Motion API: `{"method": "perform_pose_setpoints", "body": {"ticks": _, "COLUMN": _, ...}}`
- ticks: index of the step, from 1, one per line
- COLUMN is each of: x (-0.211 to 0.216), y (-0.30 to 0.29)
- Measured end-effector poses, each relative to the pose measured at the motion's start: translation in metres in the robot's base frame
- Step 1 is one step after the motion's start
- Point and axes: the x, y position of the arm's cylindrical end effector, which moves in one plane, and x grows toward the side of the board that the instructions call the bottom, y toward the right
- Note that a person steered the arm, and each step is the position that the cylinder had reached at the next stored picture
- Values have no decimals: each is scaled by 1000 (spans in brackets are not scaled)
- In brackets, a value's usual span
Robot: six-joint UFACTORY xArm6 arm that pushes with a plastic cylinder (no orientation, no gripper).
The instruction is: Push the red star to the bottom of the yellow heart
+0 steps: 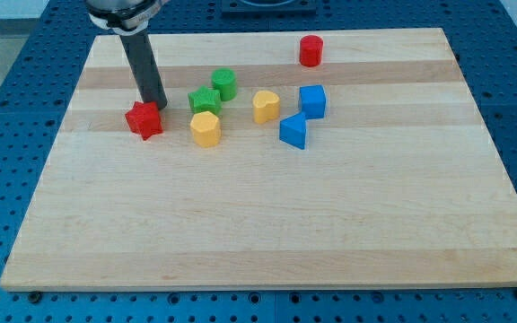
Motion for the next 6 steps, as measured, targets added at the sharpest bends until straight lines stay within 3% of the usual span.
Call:
{"method": "perform_pose_setpoints", "body": {"ticks": 3, "x": 62, "y": 0}}
{"method": "perform_pose_setpoints", "body": {"ticks": 6, "x": 41, "y": -13}}
